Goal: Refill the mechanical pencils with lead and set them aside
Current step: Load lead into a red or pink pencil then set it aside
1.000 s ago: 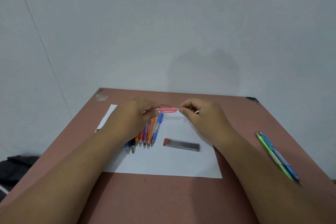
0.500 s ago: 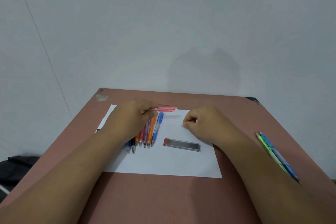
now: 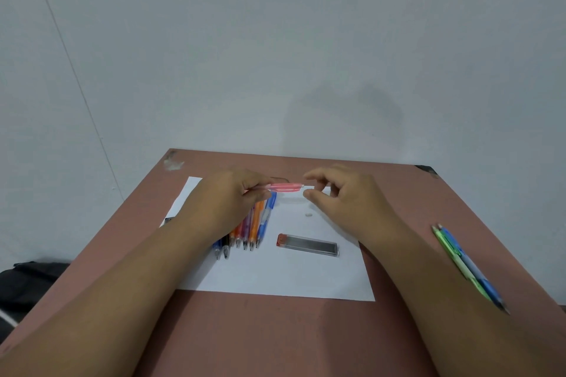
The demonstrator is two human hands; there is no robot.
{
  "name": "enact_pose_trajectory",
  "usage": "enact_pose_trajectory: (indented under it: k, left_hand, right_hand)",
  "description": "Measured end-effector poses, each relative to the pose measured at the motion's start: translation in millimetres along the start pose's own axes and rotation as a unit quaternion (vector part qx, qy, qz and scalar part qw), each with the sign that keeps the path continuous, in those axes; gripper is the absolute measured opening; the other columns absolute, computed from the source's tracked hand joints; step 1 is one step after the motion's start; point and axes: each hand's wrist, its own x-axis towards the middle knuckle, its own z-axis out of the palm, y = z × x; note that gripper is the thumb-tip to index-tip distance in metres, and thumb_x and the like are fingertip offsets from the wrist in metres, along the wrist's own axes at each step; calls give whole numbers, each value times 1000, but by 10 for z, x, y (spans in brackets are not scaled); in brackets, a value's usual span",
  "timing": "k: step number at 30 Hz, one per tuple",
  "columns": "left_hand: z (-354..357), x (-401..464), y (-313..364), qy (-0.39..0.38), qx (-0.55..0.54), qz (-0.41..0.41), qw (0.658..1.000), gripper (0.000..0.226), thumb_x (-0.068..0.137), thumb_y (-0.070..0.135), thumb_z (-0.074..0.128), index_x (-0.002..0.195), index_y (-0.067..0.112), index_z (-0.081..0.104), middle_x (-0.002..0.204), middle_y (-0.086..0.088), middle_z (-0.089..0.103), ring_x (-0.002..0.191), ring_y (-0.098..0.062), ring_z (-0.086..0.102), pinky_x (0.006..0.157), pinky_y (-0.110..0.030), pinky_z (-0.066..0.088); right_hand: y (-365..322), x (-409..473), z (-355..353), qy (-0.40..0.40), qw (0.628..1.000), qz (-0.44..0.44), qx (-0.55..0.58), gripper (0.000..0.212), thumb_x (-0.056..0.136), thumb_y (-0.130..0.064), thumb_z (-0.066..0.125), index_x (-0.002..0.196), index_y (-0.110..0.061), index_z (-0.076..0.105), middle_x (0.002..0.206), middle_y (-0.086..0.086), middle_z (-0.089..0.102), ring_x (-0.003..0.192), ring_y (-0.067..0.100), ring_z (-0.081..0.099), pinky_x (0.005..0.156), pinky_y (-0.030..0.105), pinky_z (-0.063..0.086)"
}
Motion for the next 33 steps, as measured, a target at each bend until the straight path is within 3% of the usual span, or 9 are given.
enact_pose_trajectory:
  k: [3,5,9,13,18,22,33]
  left_hand:
    - [18,-11,16,-1,-17,19,1000,29,98,27,63,124,39,69,82,32,57,82,9,54,73,-13,38]
    - [27,-11,29,-5,-24,26,999,30,98,27,64,124,40,69,79,36,52,84,14,53,74,-14,40]
    - [29,-9,27,10,-9,18,1000,30,98,35,63,128,41,66,90,30,57,86,4,54,78,-22,45]
    - [13,18,10,23,10,-31,999,37,97,44,61,133,37,61,110,21,64,87,-1,59,75,-23,47]
    - [14,9,13,17,17,-45,999,27,97,45,59,120,32,67,107,21,66,85,-2,61,75,-27,50]
    - [19,12,14,9,20,-48,999,28,96,46,59,116,29,69,103,16,69,86,-5,62,79,-31,56]
    - [8,-9,33,10,17,-42,999,25,97,41,61,119,34,70,111,14,69,90,-7,62,80,-30,55]
  right_hand:
    - [-37,-17,31,-14,999,-26,-11,26,89,-35,76,114,-40,72,97,-22,62,86,-1,56,73,11,42]
    - [-60,-4,51,-7,998,-51,-22,20,90,-32,75,110,-36,75,99,-19,64,89,3,55,78,18,44]
    - [-30,58,32,5,998,-49,-27,12,92,-25,74,103,-30,77,97,-15,65,94,8,56,85,24,45]
    - [141,127,-84,32,999,9,-36,12,93,-21,71,99,-29,78,91,-14,61,93,10,57,85,25,45]
    - [370,136,-129,26,993,85,-75,15,93,-19,67,93,-30,77,90,-15,63,89,7,59,74,17,41]
    - [440,130,-104,1,989,138,-59,15,92,-20,68,89,-31,77,88,-15,70,86,5,63,76,25,50]
    - [379,108,-104,-27,988,122,-95,12,93,-21,69,100,-24,79,91,-12,64,95,14,62,84,29,50]
